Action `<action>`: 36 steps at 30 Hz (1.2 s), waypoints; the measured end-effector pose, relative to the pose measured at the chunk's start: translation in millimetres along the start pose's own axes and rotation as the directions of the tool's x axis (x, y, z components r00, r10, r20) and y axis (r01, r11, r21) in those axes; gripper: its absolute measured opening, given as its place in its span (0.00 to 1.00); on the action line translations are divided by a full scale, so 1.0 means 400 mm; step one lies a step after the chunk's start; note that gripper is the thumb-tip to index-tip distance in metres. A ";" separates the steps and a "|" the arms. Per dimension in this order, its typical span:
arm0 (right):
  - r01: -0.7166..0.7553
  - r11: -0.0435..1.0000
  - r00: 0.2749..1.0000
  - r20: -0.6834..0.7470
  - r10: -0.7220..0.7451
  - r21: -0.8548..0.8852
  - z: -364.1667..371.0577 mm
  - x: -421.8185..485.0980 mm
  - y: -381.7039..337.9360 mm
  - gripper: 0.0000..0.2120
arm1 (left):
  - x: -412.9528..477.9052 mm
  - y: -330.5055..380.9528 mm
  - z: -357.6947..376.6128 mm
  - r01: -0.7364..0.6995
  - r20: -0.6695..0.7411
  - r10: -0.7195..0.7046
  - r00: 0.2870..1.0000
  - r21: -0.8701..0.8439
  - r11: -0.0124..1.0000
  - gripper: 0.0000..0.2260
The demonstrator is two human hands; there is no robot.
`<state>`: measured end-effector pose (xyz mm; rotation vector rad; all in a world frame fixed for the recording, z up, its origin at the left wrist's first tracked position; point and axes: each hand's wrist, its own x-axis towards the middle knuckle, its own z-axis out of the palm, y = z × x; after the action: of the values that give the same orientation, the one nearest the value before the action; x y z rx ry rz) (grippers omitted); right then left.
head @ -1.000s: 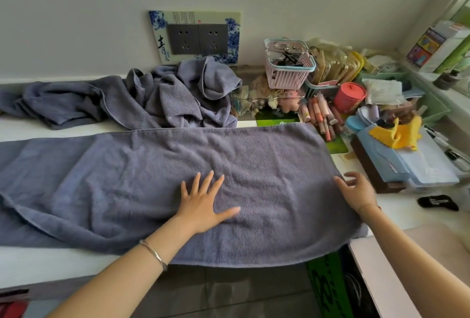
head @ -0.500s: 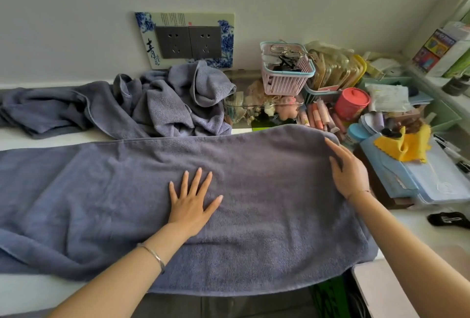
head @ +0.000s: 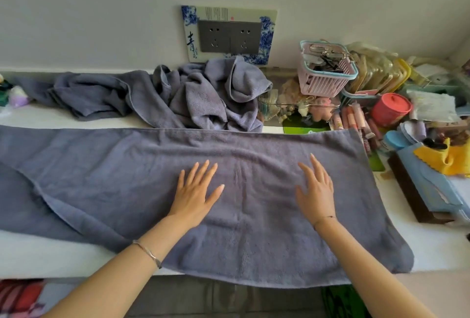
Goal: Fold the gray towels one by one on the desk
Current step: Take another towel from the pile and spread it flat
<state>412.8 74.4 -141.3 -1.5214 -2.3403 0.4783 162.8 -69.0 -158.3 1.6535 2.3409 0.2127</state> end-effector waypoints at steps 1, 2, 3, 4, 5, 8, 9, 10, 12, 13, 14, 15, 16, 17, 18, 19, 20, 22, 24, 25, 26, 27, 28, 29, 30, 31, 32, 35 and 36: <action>0.035 0.999 0.999 0.031 -0.036 0.030 0.024 -0.009 -0.041 0.23 | -0.019 -0.035 -0.011 0.033 -0.012 -0.033 0.999 0.009 0.999 0.43; 0.079 0.995 0.995 0.052 -0.082 0.066 0.049 -0.015 -0.095 0.23 | -0.039 -0.080 -0.029 0.071 -0.036 -0.071 0.997 0.017 0.997 0.44; 0.125 0.988 0.989 0.069 -0.132 0.093 0.072 -0.020 -0.134 0.22 | -0.051 -0.115 -0.042 0.109 -0.054 -0.107 0.993 0.027 0.994 0.45; 0.190 0.976 0.976 0.092 -0.200 0.103 0.100 -0.025 -0.193 0.22 | -0.074 -0.167 -0.062 0.152 -0.073 -0.149 0.986 0.038 0.988 0.44; 0.248 0.963 0.957 0.127 -0.260 0.100 0.124 -0.032 -0.241 0.22 | -0.095 -0.209 -0.077 0.179 -0.083 -0.174 0.981 0.051 0.983 0.43; 0.344 0.926 0.903 0.215 -0.372 0.154 0.194 -0.064 -0.385 0.23 | -0.175 -0.334 -0.115 0.238 -0.109 -0.232 0.967 0.051 0.970 0.46; 0.358 0.916 0.890 0.228 -0.394 0.182 0.214 -0.075 -0.428 0.22 | -0.200 -0.371 -0.125 0.258 -0.121 -0.251 0.961 0.051 0.965 0.47; 0.369 0.908 0.879 0.242 -0.411 0.200 0.232 -0.084 -0.471 0.21 | -0.222 -0.407 -0.133 0.280 -0.133 -0.271 0.953 0.052 0.959 0.48; 0.383 0.893 0.857 0.271 -0.439 0.234 0.272 -0.104 -0.570 0.19 | -0.270 -0.480 -0.156 0.327 -0.128 -0.319 0.939 0.046 0.944 0.50; 0.387 0.885 0.845 0.285 -0.453 0.260 0.292 -0.115 -0.619 0.17 | -0.290 -0.518 -0.166 0.344 -0.114 -0.337 0.935 0.046 0.938 0.49; 0.388 0.877 0.829 0.309 -0.467 0.284 0.311 -0.125 -0.659 0.16 | -0.304 -0.548 -0.176 0.349 -0.087 -0.343 0.935 0.057 0.935 0.48; 0.390 0.870 0.808 0.341 -0.480 0.301 0.328 -0.138 -0.701 0.16 | -0.318 -0.578 -0.187 0.350 -0.067 -0.346 0.936 0.075 0.934 0.46; 0.398 0.864 0.785 0.372 -0.495 0.308 0.351 -0.151 -0.756 0.16 | -0.335 -0.621 -0.202 0.337 -0.069 -0.331 0.941 0.114 0.935 0.43; 0.395 0.865 0.766 0.409 -0.497 0.311 0.367 -0.162 -0.794 0.15 | -0.343 -0.647 -0.212 0.312 -0.063 -0.306 0.950 0.164 0.936 0.42; 0.394 0.863 0.747 0.437 -0.501 0.316 0.386 -0.173 -0.836 0.15 | -0.352 -0.679 -0.228 0.273 -0.067 -0.265 0.962 0.233 0.933 0.41; 0.389 0.864 0.731 0.465 -0.500 0.320 0.396 -0.178 -0.853 0.15 | -0.348 -0.692 -0.234 0.232 -0.088 -0.215 0.973 0.298 0.926 0.39; 0.396 0.863 0.720 0.478 -0.503 0.312 0.409 -0.185 -0.880 0.15 | -0.351 -0.719 -0.238 0.198 -0.103 -0.174 0.979 0.323 0.925 0.38; 0.403 0.870 0.716 0.494 -0.493 0.285 0.432 -0.189 -0.931 0.15 | -0.359 -0.763 -0.258 0.145 -0.146 -0.102 0.984 0.322 0.936 0.36; 0.404 0.878 0.732 0.486 -0.478 0.255 0.447 -0.188 -0.983 0.14 | -0.378 -0.784 -0.308 0.135 -0.135 -0.097 0.986 0.305 0.943 0.35; 0.410 0.880 0.737 0.482 -0.474 0.239 0.455 -0.184 -1.001 0.14 | -0.389 -0.785 -0.328 0.135 -0.083 -0.115 0.990 0.313 0.940 0.33; 0.417 0.880 0.737 0.481 -0.474 0.228 0.462 -0.181 -1.019 0.14 | -0.400 -0.794 -0.336 0.146 -0.048 -0.138 0.989 0.325 0.934 0.28; 0.419 0.883 0.735 0.491 -0.467 0.214 0.467 -0.179 -1.032 0.14 | -0.412 -0.804 -0.332 0.201 -0.017 -0.206 0.978 0.321 0.926 0.24; 0.417 0.886 0.734 0.500 -0.460 0.203 0.476 -0.180 -1.054 0.14 | -0.430 -0.824 -0.335 0.296 0.060 -0.326 0.944 0.288 0.911 0.22; 0.412 0.891 0.733 0.511 -0.449 0.191 0.480 -0.180 -1.070 0.14 | -0.447 -0.838 -0.340 0.378 0.130 -0.415 0.900 0.239 0.895 0.22; 0.409 0.894 0.735 0.515 -0.441 0.182 0.484 -0.179 -1.086 0.13 | -0.460 -0.850 -0.344 0.437 0.170 -0.469 0.867 0.195 0.878 0.22; 0.407 0.896 0.737 0.516 -0.437 0.178 0.487 -0.176 -1.099 0.13 | -0.468 -0.860 -0.351 0.463 0.188 -0.492 0.850 0.180 0.868 0.22; 0.409 0.895 0.737 0.514 -0.439 0.179 0.491 -0.172 -1.113 0.13 | -0.471 -0.869 -0.362 0.469 0.175 -0.500 0.848 0.194 0.862 0.22; 0.394 0.901 0.741 0.518 -0.429 0.183 0.506 -0.167 -1.155 0.13 | -0.465 -0.908 -0.403 0.457 0.057 -0.492 0.869 0.292 0.840 0.21; 0.385 0.904 0.745 0.516 -0.423 0.186 0.509 -0.163 -1.166 0.13 | -0.459 -0.919 -0.416 0.455 0.030 -0.487 0.873 0.313 0.834 0.20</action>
<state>-29.3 -185.2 -125.5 -0.8552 -2.9397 0.9662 -160.5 -360.5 -75.0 1.0923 2.7013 -0.3373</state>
